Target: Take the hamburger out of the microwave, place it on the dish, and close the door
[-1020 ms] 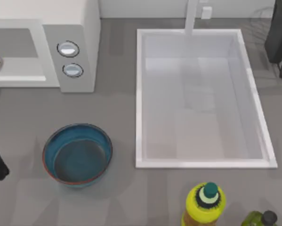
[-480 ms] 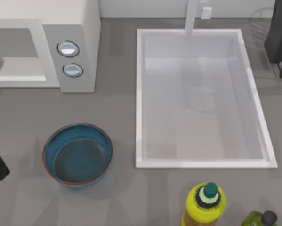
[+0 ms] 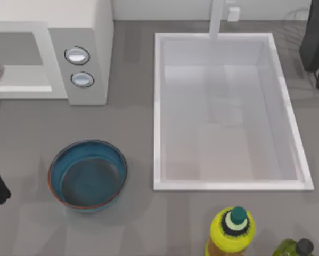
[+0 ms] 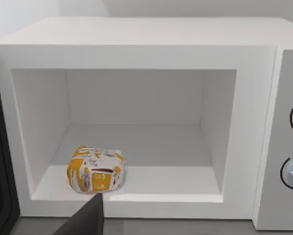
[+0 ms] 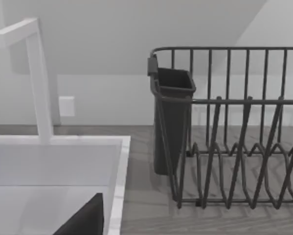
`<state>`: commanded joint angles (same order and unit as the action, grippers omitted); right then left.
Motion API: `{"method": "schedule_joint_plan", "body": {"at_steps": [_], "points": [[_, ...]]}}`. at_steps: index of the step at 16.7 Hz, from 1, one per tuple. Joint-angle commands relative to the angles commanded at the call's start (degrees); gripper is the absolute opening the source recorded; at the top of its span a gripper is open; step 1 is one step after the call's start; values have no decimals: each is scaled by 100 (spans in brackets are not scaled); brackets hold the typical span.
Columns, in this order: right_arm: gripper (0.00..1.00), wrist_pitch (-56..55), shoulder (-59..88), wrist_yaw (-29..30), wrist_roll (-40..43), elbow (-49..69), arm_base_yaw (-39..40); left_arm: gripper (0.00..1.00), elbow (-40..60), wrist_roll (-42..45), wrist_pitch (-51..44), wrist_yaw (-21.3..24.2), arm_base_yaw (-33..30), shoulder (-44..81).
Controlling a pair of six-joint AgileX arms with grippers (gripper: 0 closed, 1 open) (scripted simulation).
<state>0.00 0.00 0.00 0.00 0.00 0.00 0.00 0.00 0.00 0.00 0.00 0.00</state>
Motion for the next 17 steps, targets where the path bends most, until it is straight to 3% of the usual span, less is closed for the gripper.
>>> {"method": "schedule_joint_plan", "body": {"at_steps": [4,8,17], "points": [[100,0,0,0,0,0,0,100,85,10,99,24,22,172],[100,0,0,0,0,0,0,100,575,64,674,162,145,1234],[100,0,0,0,0,0,0,100,2633,290,3077,740,665,6384]]}}
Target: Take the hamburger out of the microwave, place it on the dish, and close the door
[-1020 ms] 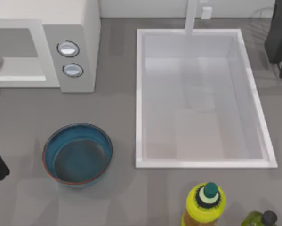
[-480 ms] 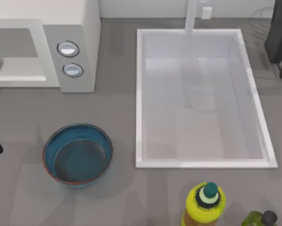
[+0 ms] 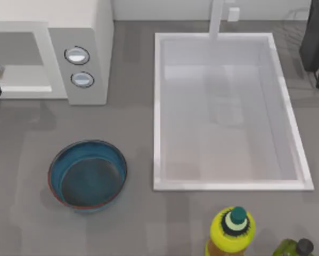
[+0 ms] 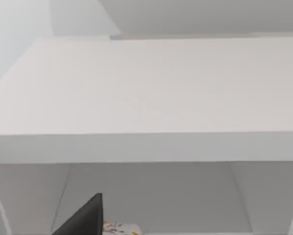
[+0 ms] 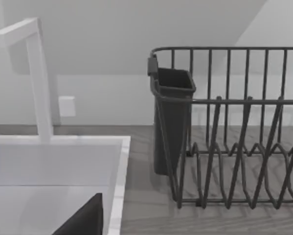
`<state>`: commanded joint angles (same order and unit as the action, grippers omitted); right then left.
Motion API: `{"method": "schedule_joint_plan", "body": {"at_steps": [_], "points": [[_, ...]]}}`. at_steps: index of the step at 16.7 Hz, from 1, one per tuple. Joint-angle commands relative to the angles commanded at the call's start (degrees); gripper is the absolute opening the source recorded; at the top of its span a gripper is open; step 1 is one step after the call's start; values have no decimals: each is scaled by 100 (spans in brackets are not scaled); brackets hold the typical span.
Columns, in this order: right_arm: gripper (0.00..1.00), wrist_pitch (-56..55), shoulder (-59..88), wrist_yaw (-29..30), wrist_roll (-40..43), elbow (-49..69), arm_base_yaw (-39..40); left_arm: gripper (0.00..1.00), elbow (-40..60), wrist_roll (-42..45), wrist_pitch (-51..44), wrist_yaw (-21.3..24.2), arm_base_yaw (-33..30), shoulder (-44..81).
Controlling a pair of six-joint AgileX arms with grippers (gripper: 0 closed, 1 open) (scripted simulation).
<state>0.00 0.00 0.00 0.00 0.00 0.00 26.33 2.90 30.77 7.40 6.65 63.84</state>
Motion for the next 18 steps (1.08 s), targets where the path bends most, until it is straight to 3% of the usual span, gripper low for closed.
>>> {"method": "schedule_joint_plan", "body": {"at_steps": [10,14,18], "points": [[100,0,0,0,0,0,0,100,2308,249,2671,639,584,6103],[100,0,0,0,0,0,0,100,2801,305,3263,781,707,7421],[100,0,0,0,0,0,0,100,2935,321,3434,823,738,7782]]}}
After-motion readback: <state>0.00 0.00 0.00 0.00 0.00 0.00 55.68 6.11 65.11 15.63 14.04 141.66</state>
